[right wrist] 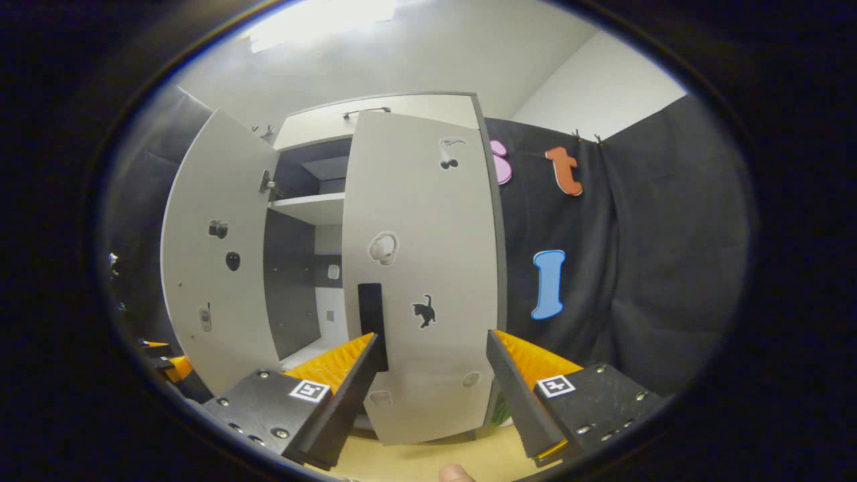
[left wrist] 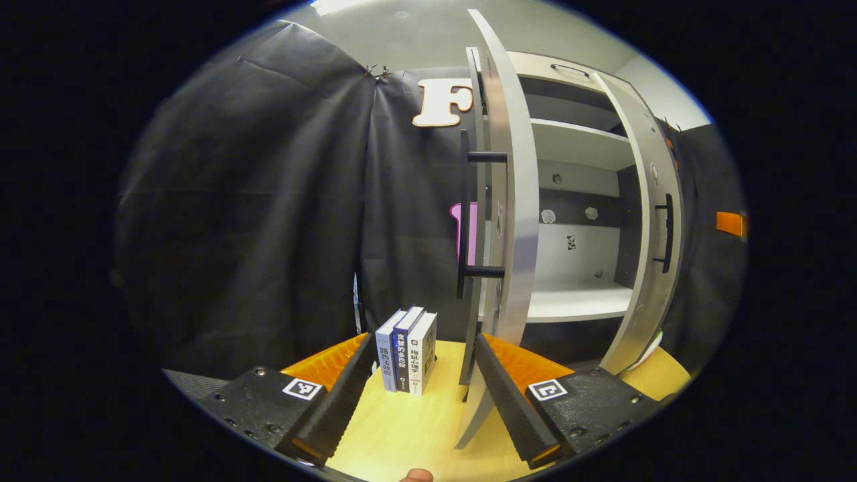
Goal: Grasp the bottle in the cabinet with the left hand and place it on the coaster, then close the right door with the right hand and the left door with the left hand.
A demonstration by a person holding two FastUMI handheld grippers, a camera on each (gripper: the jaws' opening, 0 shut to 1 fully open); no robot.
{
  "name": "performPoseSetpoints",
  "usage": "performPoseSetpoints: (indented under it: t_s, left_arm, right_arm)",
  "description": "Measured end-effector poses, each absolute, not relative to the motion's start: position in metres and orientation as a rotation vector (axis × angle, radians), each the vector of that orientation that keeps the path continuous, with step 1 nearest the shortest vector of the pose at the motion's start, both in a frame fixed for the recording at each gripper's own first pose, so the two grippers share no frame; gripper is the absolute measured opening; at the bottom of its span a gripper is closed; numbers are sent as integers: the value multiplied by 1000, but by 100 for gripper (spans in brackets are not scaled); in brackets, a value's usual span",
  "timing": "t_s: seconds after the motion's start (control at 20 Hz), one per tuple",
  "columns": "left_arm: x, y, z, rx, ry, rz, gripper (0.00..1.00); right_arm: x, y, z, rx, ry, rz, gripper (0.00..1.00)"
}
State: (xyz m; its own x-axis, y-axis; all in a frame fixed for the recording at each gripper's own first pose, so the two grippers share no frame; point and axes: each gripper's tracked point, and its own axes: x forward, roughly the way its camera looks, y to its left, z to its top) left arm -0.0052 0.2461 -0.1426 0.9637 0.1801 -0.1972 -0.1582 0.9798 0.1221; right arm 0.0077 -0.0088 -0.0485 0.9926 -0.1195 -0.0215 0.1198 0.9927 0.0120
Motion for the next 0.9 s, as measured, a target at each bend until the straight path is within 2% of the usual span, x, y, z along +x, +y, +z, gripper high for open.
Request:
performPoseSetpoints:
  t_s: [0.05, 0.15, 0.2, 0.55, 0.6, 0.75, 0.8, 0.9]
  left_arm:
    - [-5, 245, -142, 109, 207, 172, 96]
    - [-5, 244, -141, 113, 206, 171, 92]
    - [-5, 244, -142, 110, 204, 168, 96]
    - [-5, 231, -143, 99, 205, 142, 96]
    - [-5, 228, -143, 97, 204, 137, 92]
    - [-5, 218, -145, 92, 204, 116, 92]
    - [-5, 213, -146, 88, 204, 106, 96]
    - [-3, 202, -148, 82, 206, 84, 92]
  right_arm:
    - [5, -13, -47, 13, 18, -128, 92]
    - [3, -20, -45, 12, 14, -142, 92]
    - [2, -23, -45, 11, 12, -147, 97]
    - [1, -31, -44, -1, 16, -147, 97]
    - [0, -32, -43, -2, 16, -147, 97]
    - [-2, -35, -42, -4, 17, -149, 97]
    - [-3, -37, -41, -5, 17, -149, 97]
    - [-5, -40, -41, -9, 19, -153, 97]
